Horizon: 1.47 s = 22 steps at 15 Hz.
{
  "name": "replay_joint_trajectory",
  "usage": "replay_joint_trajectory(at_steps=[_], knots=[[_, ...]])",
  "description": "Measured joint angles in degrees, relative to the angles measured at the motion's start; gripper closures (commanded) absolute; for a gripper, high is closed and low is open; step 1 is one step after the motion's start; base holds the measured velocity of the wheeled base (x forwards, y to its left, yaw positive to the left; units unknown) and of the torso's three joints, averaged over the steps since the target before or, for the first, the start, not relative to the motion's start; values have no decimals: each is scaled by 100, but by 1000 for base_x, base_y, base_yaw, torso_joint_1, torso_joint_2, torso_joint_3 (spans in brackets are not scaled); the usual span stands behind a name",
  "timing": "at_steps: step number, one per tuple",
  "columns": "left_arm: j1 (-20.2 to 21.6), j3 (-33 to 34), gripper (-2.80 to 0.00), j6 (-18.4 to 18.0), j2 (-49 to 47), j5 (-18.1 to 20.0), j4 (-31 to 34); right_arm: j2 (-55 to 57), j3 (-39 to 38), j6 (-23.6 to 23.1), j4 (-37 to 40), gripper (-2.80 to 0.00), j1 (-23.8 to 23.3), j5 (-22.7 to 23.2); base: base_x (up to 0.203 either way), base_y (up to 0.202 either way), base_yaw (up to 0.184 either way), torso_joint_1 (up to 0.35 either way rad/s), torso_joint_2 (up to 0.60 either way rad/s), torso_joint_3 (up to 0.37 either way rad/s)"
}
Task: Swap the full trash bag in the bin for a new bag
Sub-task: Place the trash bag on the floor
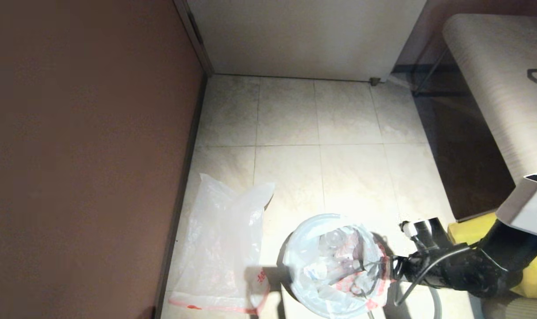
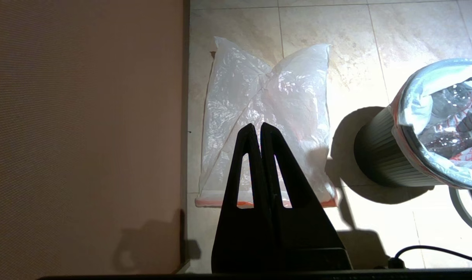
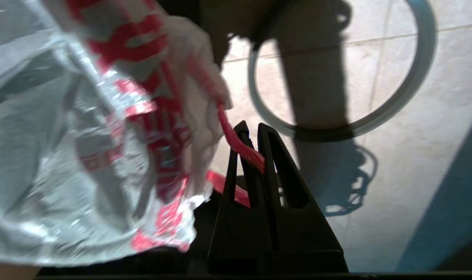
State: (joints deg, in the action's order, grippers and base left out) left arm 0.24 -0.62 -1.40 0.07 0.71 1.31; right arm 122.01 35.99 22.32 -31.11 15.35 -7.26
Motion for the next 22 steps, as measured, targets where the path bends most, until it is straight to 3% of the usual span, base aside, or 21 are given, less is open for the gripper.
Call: replay_joint_trajectory(at_steps=[4, 9, 14, 22], knots=[[0, 2, 0, 2, 0, -2, 1, -346, -118, 70, -1, 0, 24, 294, 0, 0, 0, 0, 0, 0], [0, 2, 0, 4, 0, -1, 1, -762, -157, 428, -4, 0, 18, 1531, 0, 0, 0, 0, 0, 0], [0, 2, 0, 2, 0, -5, -1, -854, -165, 712, 2, 0, 2, 2463, 0, 0, 0, 0, 0, 0], [0, 0, 0, 1, 0, -2, 4, -502, 133, 595, 18, 0, 32, 2591, 0, 0, 0, 0, 0, 0]])
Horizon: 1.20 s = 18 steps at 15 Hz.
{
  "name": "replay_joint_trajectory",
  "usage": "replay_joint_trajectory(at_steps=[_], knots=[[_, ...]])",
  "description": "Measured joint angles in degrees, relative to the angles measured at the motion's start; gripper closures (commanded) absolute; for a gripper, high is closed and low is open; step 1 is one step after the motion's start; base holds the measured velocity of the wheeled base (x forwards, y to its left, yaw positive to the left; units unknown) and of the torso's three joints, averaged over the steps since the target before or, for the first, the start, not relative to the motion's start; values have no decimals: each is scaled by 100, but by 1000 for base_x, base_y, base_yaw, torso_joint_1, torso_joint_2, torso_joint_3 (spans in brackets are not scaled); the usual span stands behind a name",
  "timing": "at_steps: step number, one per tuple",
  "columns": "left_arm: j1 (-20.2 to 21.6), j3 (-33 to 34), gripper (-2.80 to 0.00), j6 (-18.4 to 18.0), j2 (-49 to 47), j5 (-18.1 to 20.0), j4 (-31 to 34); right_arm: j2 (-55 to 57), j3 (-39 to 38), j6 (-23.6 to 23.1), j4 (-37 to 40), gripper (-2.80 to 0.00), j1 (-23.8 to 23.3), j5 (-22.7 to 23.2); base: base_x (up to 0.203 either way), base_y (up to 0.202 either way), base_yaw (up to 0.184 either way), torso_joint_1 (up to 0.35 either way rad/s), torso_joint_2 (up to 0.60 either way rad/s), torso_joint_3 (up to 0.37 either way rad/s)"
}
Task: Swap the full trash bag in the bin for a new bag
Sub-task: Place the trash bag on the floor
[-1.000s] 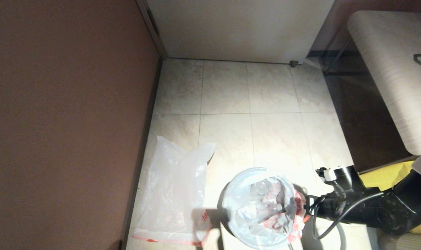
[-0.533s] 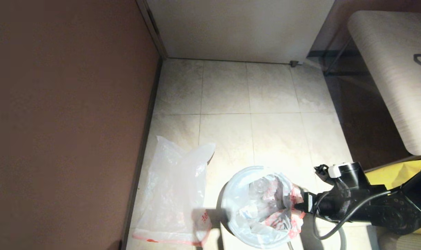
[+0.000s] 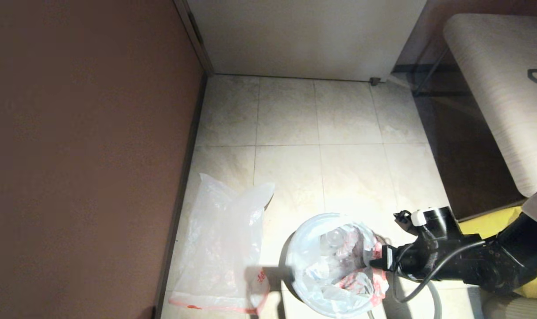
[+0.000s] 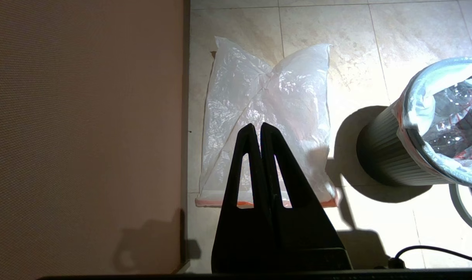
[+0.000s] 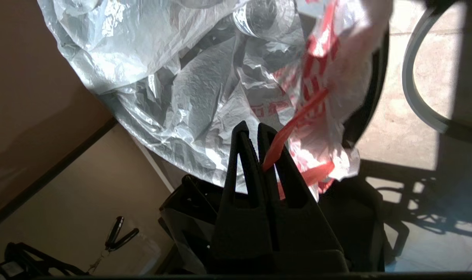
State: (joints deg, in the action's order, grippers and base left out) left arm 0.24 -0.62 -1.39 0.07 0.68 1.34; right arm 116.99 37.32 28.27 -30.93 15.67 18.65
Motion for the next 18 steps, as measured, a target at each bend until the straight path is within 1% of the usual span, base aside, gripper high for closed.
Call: replay_joint_trajectory(at_steps=[2, 6, 9, 11, 13, 14, 17, 18], knots=[[0, 0, 0, 1, 0, 1, -2, 127, 215, -35, 115, 0, 92, -95, 0, 0, 0, 0, 0, 0], [0, 0, 0, 4, 0, 2, -2, 623, 898, -563, 564, 0, 289, -857, 0, 0, 0, 0, 0, 0], [0, 0, 0, -1, 0, 0, 0, 962, 1254, -707, 643, 0, 506, -1065, 0, 0, 0, 0, 0, 0], [0, 0, 0, 0, 0, 1, -1, 1174, 1527, -852, 876, 0, 663, -1457, 0, 0, 0, 0, 0, 0], [0, 0, 0, 1, 0, -2, -1, 1360, 1805, -1122, 1156, 0, 764, -1890, 0, 0, 0, 0, 0, 0], [0, 0, 0, -1, 0, -1, -1, 1440, 1924, -1219, 1270, 0, 775, -1948, 0, 0, 0, 0, 0, 0], [-2, 0, 0, 1, 0, 2, -2, 1662, 2355, -1264, 1723, 0, 847, -1969, 0, 0, 0, 0, 0, 0], [-2, 0, 0, 1, 0, 0, -2, 1701, 2435, -1275, 1767, 0, 883, -1970, 0, 0, 0, 0, 0, 0]])
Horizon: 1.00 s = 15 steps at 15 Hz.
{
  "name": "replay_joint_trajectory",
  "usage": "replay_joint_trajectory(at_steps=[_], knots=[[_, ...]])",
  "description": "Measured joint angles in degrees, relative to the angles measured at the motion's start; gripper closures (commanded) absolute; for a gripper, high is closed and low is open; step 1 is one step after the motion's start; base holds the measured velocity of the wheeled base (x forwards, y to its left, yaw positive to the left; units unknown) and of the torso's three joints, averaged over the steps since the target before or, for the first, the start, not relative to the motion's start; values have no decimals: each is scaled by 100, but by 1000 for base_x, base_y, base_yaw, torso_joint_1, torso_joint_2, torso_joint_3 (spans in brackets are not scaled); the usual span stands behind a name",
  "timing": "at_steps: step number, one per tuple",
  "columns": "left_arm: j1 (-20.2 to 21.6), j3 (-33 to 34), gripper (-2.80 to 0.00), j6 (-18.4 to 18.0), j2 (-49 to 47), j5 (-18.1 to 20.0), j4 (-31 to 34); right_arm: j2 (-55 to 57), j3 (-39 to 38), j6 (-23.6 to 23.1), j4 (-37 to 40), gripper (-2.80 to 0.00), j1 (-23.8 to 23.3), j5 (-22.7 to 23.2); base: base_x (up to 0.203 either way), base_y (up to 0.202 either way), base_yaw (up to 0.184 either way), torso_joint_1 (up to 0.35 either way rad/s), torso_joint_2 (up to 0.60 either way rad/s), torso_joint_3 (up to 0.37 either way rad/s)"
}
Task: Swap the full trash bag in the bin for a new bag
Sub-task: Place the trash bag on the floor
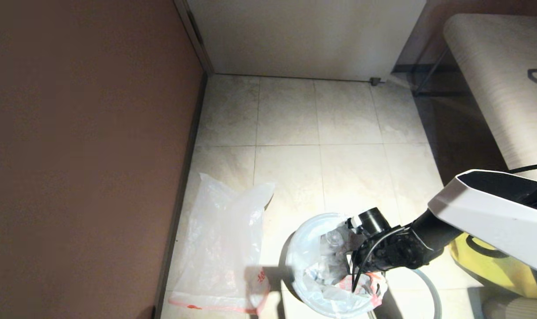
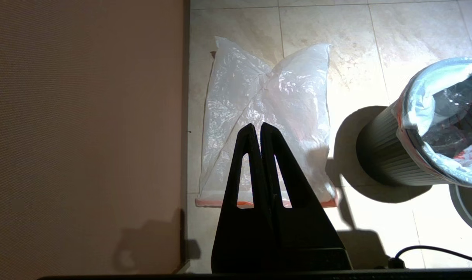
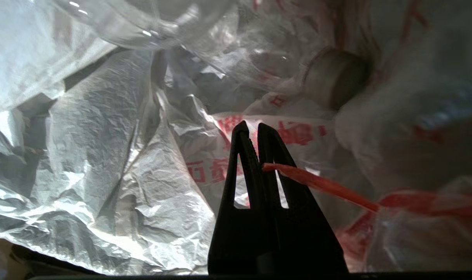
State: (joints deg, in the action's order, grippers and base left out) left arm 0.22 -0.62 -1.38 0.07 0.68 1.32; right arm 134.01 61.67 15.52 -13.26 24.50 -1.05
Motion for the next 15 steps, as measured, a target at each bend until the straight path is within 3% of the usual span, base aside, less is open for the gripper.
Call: replay_joint_trajectory(at_steps=[5, 9, 15], knots=[[0, 0, 0, 0, 0, 1, 0, -110, 202, -53, 367, 0, 140, -298, 0, 0, 0, 0, 0, 0], [0, 0, 0, 0, 0, 2, 0, -530, -44, 383, 471, 0, 255, 96, 0, 0, 0, 0, 0, 0], [2, 0, 0, 2, 0, -1, 1, -801, -289, 408, 447, 0, -25, 167, 0, 0, 0, 0, 0, 0]])
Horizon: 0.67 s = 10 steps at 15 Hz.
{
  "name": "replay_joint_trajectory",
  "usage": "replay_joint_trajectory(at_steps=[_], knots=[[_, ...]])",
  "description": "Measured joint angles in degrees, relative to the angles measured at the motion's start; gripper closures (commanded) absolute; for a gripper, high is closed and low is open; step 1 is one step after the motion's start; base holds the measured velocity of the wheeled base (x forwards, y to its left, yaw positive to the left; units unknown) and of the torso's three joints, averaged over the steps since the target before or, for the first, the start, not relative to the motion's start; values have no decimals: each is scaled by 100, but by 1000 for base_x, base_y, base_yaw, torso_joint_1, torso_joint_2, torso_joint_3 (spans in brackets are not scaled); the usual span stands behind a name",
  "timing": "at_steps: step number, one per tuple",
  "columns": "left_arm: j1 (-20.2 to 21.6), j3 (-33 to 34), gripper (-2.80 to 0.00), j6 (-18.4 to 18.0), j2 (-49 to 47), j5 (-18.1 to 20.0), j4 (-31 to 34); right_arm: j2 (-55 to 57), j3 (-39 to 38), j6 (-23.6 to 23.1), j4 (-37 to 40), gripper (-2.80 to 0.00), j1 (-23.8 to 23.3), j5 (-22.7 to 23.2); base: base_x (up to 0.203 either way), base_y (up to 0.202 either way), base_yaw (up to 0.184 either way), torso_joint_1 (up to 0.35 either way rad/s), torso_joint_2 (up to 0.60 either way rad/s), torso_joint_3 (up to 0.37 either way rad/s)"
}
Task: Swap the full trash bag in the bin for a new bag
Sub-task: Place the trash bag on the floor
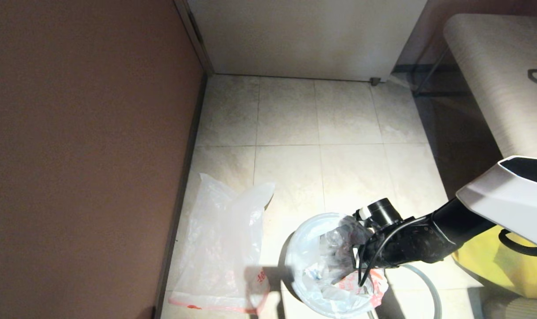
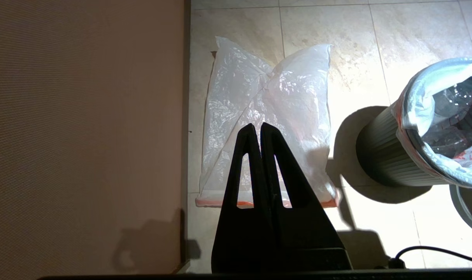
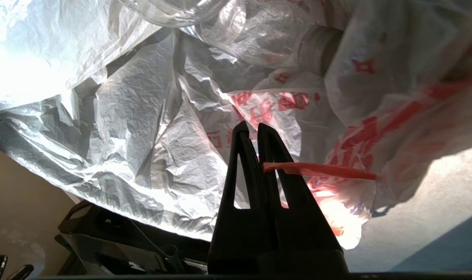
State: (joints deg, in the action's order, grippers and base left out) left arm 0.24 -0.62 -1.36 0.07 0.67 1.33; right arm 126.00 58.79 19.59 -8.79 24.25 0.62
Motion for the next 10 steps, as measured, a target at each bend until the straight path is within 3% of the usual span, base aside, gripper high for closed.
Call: replay_joint_trajectory(at_steps=[10], knots=[[0, 0, 0, -1, 0, -1, -4, -122, -196, 10, -253, 0, -273, 24, 0, 0, 0, 0, 0, 0]])
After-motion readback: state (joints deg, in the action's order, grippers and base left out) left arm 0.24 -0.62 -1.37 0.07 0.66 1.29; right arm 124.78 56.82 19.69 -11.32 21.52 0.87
